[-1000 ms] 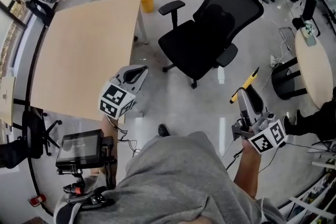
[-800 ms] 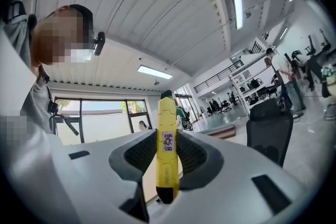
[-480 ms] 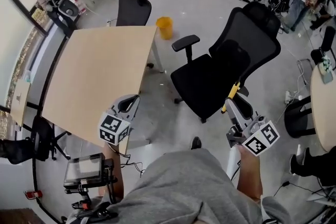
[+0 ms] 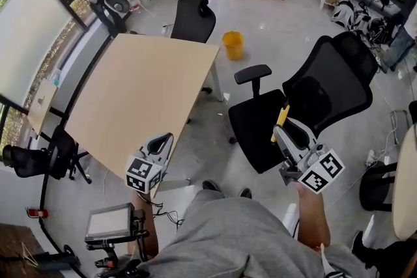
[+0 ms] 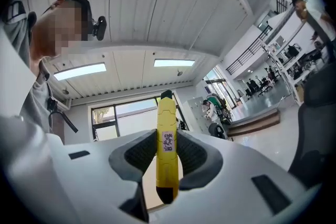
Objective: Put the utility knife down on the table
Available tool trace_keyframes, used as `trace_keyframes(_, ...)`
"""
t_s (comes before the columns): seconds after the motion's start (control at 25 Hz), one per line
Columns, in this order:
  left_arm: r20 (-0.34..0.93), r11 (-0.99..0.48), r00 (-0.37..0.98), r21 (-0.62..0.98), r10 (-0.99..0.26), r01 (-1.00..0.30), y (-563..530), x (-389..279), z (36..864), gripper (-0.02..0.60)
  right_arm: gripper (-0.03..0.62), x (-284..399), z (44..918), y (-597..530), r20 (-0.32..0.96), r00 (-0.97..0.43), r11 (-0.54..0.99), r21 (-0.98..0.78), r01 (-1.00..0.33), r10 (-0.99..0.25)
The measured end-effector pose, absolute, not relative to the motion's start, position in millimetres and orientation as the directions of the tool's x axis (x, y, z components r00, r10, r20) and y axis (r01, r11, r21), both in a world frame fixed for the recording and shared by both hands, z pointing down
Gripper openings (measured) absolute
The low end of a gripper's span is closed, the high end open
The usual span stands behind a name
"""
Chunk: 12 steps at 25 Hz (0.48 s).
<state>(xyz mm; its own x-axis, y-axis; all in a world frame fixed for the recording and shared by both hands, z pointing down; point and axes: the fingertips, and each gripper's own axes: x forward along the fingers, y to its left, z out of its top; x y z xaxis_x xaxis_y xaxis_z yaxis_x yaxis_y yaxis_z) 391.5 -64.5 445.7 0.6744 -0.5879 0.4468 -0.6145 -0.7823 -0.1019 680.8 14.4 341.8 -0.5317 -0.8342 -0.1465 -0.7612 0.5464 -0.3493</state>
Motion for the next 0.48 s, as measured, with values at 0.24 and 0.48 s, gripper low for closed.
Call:
trace_keyframes(0.24, 0.451, -0.746, 0.642, -0.084, -0.620, -0.661, -105, 359, 454, 0.005, 0.117, 655, 345, -44, -0.126, -0.571, 0.575, -0.351, -0.739, -0.811)
trace_keyframes(0.48, 0.403, -0.741, 0.660, -0.073, -0.634, -0.668, -159, 336, 449, 0.005, 0.118, 625, 333, -95, -0.121, -0.581, 0.586, -0.319, -0.745, -0.805)
